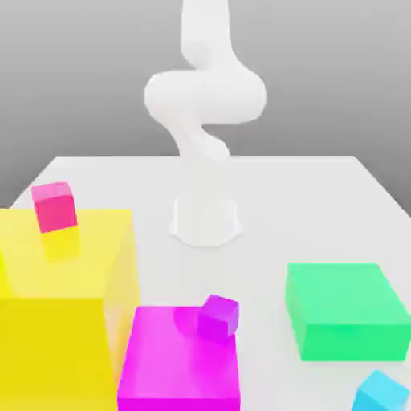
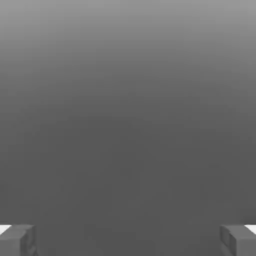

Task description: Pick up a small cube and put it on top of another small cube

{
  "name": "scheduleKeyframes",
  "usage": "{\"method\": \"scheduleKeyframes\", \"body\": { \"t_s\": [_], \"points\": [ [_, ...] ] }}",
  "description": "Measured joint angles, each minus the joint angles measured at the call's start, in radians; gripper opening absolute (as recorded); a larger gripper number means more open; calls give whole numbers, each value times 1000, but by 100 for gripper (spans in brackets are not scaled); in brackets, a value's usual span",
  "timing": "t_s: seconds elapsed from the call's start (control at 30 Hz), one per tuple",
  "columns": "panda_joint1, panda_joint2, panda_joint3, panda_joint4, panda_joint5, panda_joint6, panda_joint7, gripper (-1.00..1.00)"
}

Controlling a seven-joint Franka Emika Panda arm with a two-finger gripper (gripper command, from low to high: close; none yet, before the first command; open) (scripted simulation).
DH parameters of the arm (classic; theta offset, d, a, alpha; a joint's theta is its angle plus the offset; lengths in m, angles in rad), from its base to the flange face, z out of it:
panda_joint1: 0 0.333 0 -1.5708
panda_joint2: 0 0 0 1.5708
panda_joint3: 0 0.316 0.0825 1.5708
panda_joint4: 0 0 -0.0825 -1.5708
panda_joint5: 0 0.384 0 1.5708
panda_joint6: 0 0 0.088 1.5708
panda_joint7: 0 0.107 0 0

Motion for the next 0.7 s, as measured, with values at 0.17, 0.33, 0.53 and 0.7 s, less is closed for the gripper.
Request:
{"method": "scheduleKeyframes", "body": {
  "t_s": [0.17,0.33,0.53,0.7],
  "points": [
    [36,187,33,15,-9,47,-36,0],
    [68,368,69,29,-23,93,-67,0],
    [106,586,115,46,-49,149,-97,0],
    [162,768,139,60,-81,194,-115,0]
  ]
}}
